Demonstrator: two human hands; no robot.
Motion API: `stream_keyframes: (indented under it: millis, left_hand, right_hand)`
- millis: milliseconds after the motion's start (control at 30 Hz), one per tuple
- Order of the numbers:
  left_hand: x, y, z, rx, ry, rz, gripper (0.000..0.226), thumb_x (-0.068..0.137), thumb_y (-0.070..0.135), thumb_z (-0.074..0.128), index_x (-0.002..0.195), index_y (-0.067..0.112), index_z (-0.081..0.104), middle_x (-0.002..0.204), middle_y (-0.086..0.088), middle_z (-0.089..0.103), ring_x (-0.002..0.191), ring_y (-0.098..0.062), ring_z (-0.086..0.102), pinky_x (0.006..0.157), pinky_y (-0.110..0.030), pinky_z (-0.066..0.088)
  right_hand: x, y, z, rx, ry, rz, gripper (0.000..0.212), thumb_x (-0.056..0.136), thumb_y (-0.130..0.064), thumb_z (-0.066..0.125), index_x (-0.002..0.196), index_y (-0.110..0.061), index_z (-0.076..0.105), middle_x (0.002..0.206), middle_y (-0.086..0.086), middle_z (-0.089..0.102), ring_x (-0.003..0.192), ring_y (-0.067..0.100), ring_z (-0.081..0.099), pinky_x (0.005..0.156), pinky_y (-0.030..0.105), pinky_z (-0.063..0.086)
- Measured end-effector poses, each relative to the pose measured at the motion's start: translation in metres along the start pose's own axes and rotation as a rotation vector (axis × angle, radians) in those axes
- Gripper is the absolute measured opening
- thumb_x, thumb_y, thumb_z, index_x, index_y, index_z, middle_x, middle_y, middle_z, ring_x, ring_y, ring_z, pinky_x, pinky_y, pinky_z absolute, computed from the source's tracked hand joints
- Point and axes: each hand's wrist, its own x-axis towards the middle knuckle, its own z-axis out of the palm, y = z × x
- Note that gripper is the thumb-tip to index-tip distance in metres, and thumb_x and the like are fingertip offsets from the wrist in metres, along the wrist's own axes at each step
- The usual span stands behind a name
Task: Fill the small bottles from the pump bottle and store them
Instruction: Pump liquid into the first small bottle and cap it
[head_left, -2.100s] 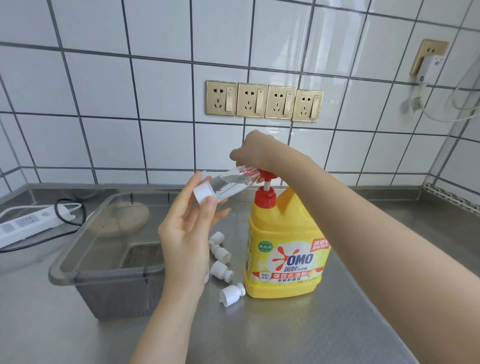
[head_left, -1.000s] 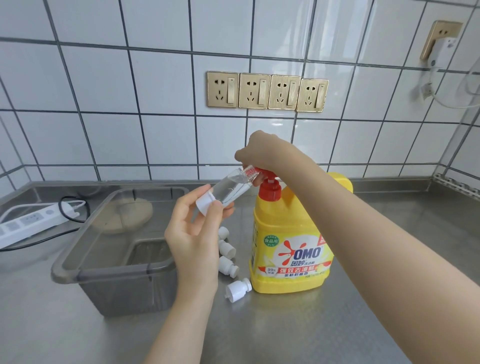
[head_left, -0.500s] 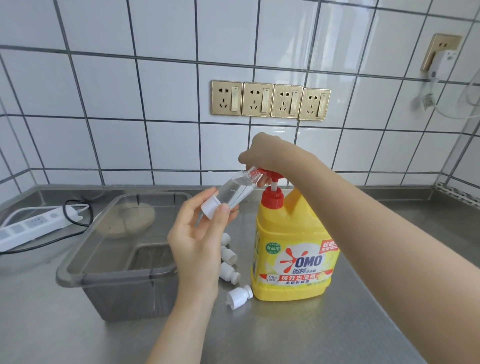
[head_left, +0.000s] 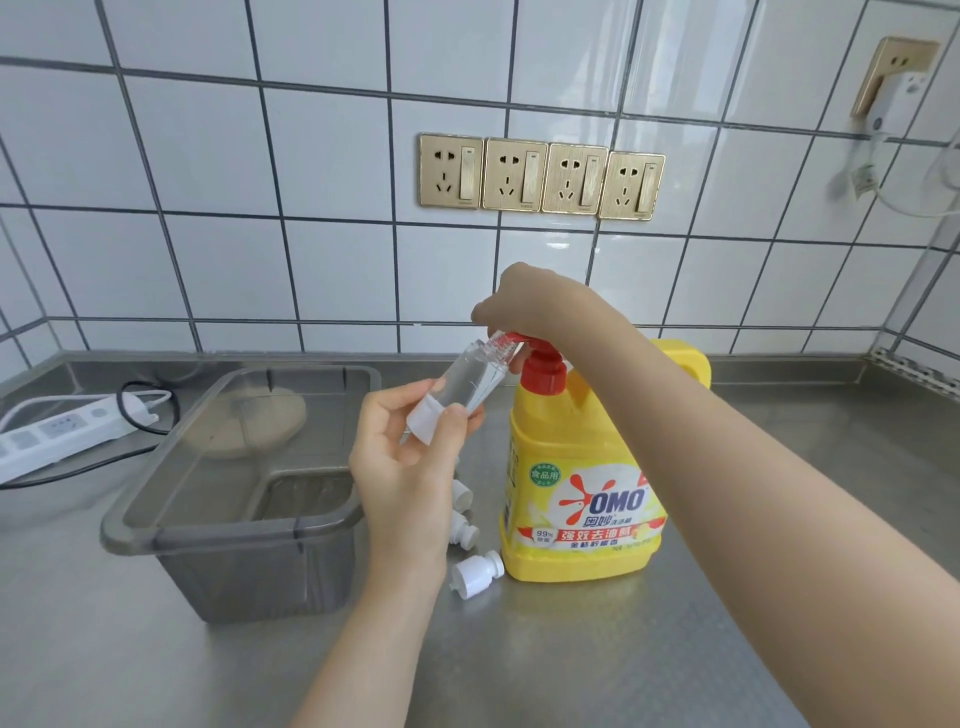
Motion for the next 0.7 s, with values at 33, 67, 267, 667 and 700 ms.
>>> stream_keyframes:
  millis: [33, 67, 267, 667, 700]
  left_hand:
    - [-0.001, 0.0, 0.001, -0.005, -0.007, -0.007, 0.019, 0.088, -0.007, 0.061, 0.099, 0.009, 0.059, 0.101, -0.005, 0.072, 0.084, -0.018, 0.075, 0.078, -0.029, 0.057]
    - [-0.002, -0.001, 0.002, -0.006, -0.016, -0.016, 0.019, 0.088, -0.006, 0.061, 0.098, 0.01, 0.058, 0.102, -0.006, 0.072, 0.085, -0.02, 0.075, 0.077, -0.027, 0.057]
    - [0.001, -0.004, 0.0, 0.034, -0.089, -0.017, 0.04, 0.075, 0.021, 0.073, 0.113, 0.021, 0.061, 0.11, 0.0, 0.073, 0.106, -0.024, 0.07, 0.091, -0.035, 0.054]
    - [-0.002, -0.001, 0.0, 0.166, -0.141, 0.065, 0.037, 0.085, 0.018, 0.072, 0.121, 0.018, 0.066, 0.112, 0.007, 0.073, 0.109, -0.012, 0.067, 0.09, -0.026, 0.055]
    - [-0.002, -0.002, 0.0, 0.167, -0.143, 0.073, 0.036, 0.085, 0.015, 0.07, 0.121, 0.017, 0.066, 0.112, 0.007, 0.073, 0.109, -0.009, 0.067, 0.087, -0.02, 0.053]
  right_hand:
    - [0.0, 0.0, 0.0, -0.001, 0.001, 0.001, 0.025, 0.091, -0.021, 0.05, 0.068, -0.013, 0.043, 0.065, 0.002, 0.049, 0.051, 0.016, 0.043, 0.046, 0.022, 0.028]
    - [-0.001, 0.0, 0.001, -0.004, 0.002, 0.004, 0.025, 0.09, -0.022, 0.05, 0.068, -0.013, 0.043, 0.066, 0.002, 0.049, 0.052, 0.016, 0.043, 0.047, 0.022, 0.028]
    - [-0.003, -0.005, -0.01, 0.028, 0.04, -0.03, 0.018, 0.088, -0.015, 0.047, 0.072, -0.007, 0.05, 0.056, 0.005, 0.053, 0.038, 0.019, 0.05, 0.042, 0.016, 0.036]
    - [0.0, -0.002, -0.011, -0.01, 0.002, -0.012, 0.024, 0.088, -0.022, 0.051, 0.068, -0.009, 0.05, 0.056, 0.003, 0.052, 0.043, 0.017, 0.045, 0.044, 0.019, 0.03]
    - [0.0, -0.001, -0.009, -0.019, 0.0, -0.011, 0.026, 0.089, -0.022, 0.051, 0.066, -0.01, 0.046, 0.059, 0.003, 0.049, 0.046, 0.017, 0.043, 0.046, 0.02, 0.029]
